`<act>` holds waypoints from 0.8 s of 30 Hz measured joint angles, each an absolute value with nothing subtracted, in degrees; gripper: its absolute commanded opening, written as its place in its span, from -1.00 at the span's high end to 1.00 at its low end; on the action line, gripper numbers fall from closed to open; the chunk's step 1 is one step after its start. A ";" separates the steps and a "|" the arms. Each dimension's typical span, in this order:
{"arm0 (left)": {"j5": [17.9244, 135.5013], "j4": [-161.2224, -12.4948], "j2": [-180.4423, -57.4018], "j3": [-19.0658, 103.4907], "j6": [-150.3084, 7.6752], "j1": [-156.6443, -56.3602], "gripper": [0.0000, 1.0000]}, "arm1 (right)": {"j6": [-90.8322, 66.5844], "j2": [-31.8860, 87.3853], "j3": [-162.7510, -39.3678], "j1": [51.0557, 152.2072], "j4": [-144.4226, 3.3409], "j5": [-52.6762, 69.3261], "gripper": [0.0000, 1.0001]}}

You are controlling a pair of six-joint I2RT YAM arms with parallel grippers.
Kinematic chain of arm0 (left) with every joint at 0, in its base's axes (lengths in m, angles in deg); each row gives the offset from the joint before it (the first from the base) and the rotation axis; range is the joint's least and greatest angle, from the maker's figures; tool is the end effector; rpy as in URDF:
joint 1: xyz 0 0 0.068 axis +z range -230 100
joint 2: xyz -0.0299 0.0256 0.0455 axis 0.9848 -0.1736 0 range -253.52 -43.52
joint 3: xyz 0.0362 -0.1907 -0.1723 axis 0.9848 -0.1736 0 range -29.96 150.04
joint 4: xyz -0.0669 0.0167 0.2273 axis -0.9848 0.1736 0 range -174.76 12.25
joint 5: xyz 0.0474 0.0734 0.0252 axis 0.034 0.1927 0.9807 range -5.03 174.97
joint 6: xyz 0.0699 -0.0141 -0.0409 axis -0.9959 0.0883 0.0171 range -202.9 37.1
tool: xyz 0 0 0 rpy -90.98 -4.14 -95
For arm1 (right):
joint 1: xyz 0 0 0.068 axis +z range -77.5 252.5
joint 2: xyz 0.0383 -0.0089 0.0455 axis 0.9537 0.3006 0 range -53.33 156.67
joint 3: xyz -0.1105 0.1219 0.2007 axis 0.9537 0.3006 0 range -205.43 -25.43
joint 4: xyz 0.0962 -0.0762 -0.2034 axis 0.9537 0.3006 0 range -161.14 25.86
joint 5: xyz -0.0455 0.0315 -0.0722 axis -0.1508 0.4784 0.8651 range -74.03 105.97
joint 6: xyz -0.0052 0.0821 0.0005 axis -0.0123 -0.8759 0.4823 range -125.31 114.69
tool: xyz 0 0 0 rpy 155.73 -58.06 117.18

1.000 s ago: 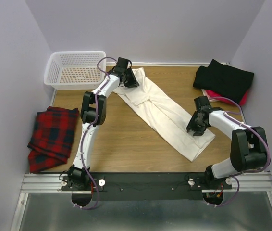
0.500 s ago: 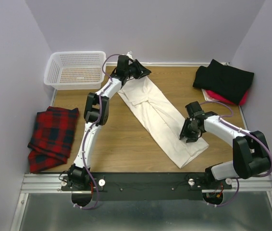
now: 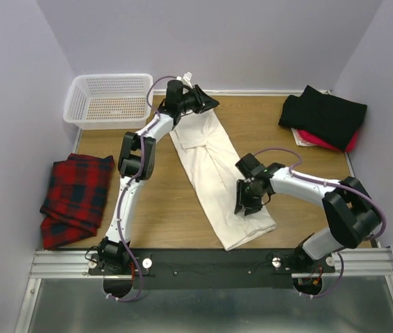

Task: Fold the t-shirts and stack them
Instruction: Rotate the tshirt 90 degrees

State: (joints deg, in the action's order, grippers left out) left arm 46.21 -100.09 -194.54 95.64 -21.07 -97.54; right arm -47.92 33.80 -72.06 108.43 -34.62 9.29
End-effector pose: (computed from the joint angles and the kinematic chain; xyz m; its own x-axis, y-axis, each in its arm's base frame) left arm 0.5497 -0.2207 0.1720 -0.8042 -0.4667 -0.3681 0.2412 0.3098 -0.9197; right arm 0.1941 0.1510 0.1252 -0.9896 0.1133 -0.0887 0.0897 0.9677 0.2355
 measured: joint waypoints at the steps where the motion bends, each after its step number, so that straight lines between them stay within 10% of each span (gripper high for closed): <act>1: 46.23 -99.24 -193.60 95.03 -22.19 -97.41 0.35 | -47.92 34.63 -72.76 109.67 -34.65 8.98 0.01; 24: 77.99 -55.22 -177.44 95.14 -51.11 -98.05 0.36 | -47.44 49.95 -92.95 127.99 -37.07 18.25 0.01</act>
State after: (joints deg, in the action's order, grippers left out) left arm 77.99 -55.22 -177.44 95.14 -51.11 -98.05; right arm -47.44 49.95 -92.95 127.99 -37.07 18.25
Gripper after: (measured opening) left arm 0.321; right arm 0.494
